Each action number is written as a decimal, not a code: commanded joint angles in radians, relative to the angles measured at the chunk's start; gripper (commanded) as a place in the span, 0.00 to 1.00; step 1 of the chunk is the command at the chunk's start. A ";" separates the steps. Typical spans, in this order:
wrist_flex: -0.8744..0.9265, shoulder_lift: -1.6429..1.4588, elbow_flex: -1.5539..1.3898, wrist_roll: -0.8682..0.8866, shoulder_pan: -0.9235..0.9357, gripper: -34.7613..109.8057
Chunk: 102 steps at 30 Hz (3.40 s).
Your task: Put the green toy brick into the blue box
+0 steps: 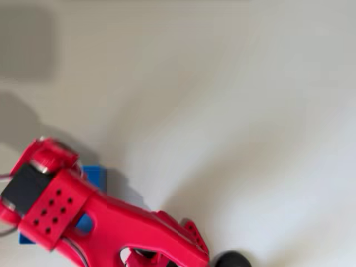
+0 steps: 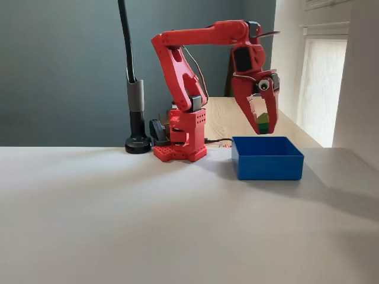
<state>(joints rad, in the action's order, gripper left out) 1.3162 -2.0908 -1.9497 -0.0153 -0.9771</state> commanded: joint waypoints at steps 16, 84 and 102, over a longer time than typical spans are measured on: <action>0.026 -0.011 0.026 0.008 -0.089 0.24; -0.310 -0.397 -0.350 -0.035 0.896 0.24; -0.433 -0.963 -0.991 -0.072 0.930 0.24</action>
<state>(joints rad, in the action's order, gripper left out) 0.8882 -2.9575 -2.8823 -0.0828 -0.0383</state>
